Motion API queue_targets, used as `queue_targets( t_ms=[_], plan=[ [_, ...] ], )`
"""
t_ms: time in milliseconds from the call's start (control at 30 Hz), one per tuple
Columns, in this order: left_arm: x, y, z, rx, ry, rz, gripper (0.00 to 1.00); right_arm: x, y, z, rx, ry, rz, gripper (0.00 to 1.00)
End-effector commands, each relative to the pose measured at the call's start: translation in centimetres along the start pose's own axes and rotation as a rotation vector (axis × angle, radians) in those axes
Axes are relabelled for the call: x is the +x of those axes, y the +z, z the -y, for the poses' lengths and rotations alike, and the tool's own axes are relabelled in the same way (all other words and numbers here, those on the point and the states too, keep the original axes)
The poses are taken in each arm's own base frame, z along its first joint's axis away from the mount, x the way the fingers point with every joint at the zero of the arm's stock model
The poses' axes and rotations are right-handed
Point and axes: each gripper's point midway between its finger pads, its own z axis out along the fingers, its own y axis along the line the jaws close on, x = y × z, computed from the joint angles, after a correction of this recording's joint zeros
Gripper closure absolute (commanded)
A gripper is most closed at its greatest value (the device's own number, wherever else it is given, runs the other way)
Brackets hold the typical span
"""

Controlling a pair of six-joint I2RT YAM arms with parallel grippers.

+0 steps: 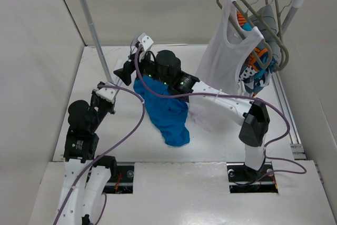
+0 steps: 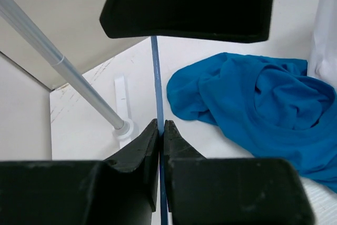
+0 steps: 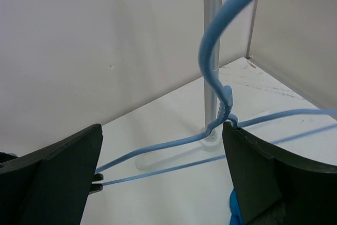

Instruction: Place the t-shirt on the hanger

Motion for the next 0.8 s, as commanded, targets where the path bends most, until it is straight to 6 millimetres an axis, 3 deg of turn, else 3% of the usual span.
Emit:
queue_targets(
  t_ms=[0, 100, 133, 167, 200, 233, 333, 367, 467, 500, 533, 633, 767],
  plan=[
    [-0.8, -0.1, 0.2, 0.013, 0.026, 0.046, 1.00, -1.9, 0.6, -0.7, -0.008, 0.072, 0.077, 0.00],
    [-0.8, -0.1, 0.2, 0.013, 0.026, 0.046, 1.00, 0.3, 1.1, -0.9, -0.015, 0.130, 0.035, 0.05],
    [-1.0, -0.4, 0.2, 0.010, 0.030, 0.056, 1.00, 0.3, 1.0, -0.5, -0.018, 0.144, 0.034, 0.16],
    [-1.3, -0.3, 0.3, 0.019, 0.042, 0.068, 1.00, 1.2, 1.2, -0.5, -0.016, 0.170, 0.022, 0.19],
    [-1.0, -0.2, 0.7, 0.040, 0.049, 0.066, 1.00, 2.5, 1.3, -0.6, -0.025, 0.186, -0.003, 0.29],
    [-1.3, -0.4, 0.9, 0.050, 0.062, 0.080, 1.00, 2.4, 1.3, -0.3, -0.031, 0.197, 0.009, 0.58],
    [-1.4, -0.8, 2.1, 0.109, 0.089, 0.104, 1.00, 4.5, 1.0, -0.5, -0.035, 0.257, -0.020, 0.84],
    [-1.5, -0.9, 2.4, 0.126, 0.089, 0.110, 1.00, 5.0, 0.9, 0.1, -0.031, 0.267, -0.032, 1.00],
    [-2.0, -1.7, 3.7, 0.182, 0.103, 0.157, 1.00, 6.5, 0.4, 0.4, -0.036, 0.271, -0.066, 1.00],
    [-2.3, -2.0, 4.1, 0.201, 0.107, 0.173, 0.80, 5.7, 0.1, 0.8, -0.035, 0.278, -0.055, 1.00],
    [-2.2, -2.2, 4.6, 0.220, 0.120, 0.184, 0.67, 6.9, -0.1, 0.7, -0.039, 0.282, -0.081, 1.00],
    [-2.7, -2.7, 6.0, 0.298, 0.128, 0.219, 0.49, 8.3, -1.2, 1.8, -0.050, 0.254, -0.119, 1.00],
    [-3.2, -2.9, 6.9, 0.353, 0.081, 0.227, 0.26, 8.6, -2.4, 3.4, -0.114, 0.165, -0.127, 1.00]
  ],
)
